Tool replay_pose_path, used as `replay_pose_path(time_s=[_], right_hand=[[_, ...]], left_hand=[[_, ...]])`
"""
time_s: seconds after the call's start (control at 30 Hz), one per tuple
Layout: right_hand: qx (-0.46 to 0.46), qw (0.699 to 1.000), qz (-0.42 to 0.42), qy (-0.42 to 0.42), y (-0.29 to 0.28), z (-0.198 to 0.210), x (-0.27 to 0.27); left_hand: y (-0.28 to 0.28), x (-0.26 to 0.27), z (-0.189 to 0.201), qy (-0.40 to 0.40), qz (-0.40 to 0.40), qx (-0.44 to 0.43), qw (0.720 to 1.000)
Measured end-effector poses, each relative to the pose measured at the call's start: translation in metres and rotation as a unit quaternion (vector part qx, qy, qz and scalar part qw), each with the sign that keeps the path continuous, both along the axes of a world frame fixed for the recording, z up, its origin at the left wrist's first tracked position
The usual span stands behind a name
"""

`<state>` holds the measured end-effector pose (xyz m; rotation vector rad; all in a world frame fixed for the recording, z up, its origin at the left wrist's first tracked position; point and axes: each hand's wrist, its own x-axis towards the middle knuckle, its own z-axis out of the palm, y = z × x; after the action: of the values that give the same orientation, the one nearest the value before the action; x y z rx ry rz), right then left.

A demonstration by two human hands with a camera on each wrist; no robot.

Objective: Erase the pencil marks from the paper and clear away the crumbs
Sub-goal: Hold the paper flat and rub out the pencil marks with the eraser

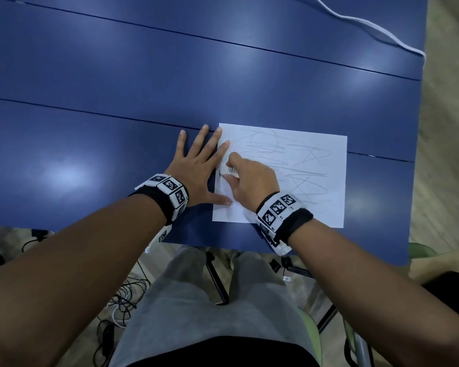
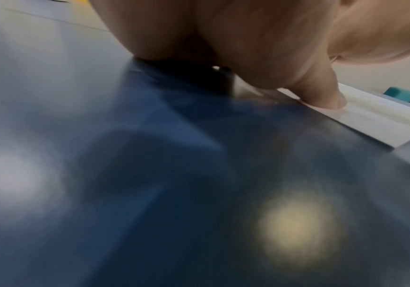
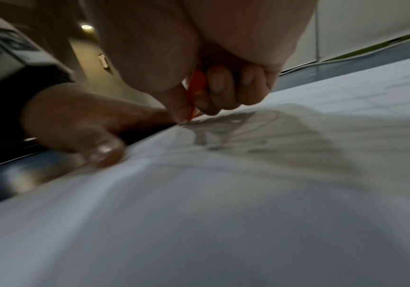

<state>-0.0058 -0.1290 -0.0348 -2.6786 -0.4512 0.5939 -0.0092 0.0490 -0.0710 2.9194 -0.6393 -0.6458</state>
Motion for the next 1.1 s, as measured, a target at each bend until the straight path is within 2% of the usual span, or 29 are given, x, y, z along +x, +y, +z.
replay_pose_path(time_s=[0.13,0.3,0.47,0.63,0.77,0.93,1.1], right_hand=[[0.016,0.995,-0.098,-0.031,-0.009,-0.002,0.015],[0.007,1.000,-0.006,0.005,-0.002,-0.002,-0.005],[0.013,0.997,-0.069,-0.022,-0.004,-0.005,0.005],[0.011,1.000,-0.025,-0.016,0.002,-0.004,-0.001],[0.014,0.997,-0.073,-0.036,-0.006,-0.004,0.016],[0.025,1.000,-0.003,-0.008,-0.003,-0.002,0.000],[0.021,0.995,-0.098,-0.028,-0.028,-0.003,0.016]], left_hand=[[0.001,0.001,0.001,0.006,-0.004,0.008,1.000],[0.001,0.000,-0.001,-0.001,-0.003,0.007,1.000],[0.001,0.001,-0.001,0.002,0.000,-0.001,1.000],[0.001,0.000,-0.001,-0.003,0.000,-0.003,1.000],[0.000,0.000,-0.001,0.003,0.001,-0.002,1.000],[0.000,-0.001,0.000,-0.001,-0.001,0.003,1.000],[0.001,0.001,0.000,0.016,0.000,0.006,1.000]])
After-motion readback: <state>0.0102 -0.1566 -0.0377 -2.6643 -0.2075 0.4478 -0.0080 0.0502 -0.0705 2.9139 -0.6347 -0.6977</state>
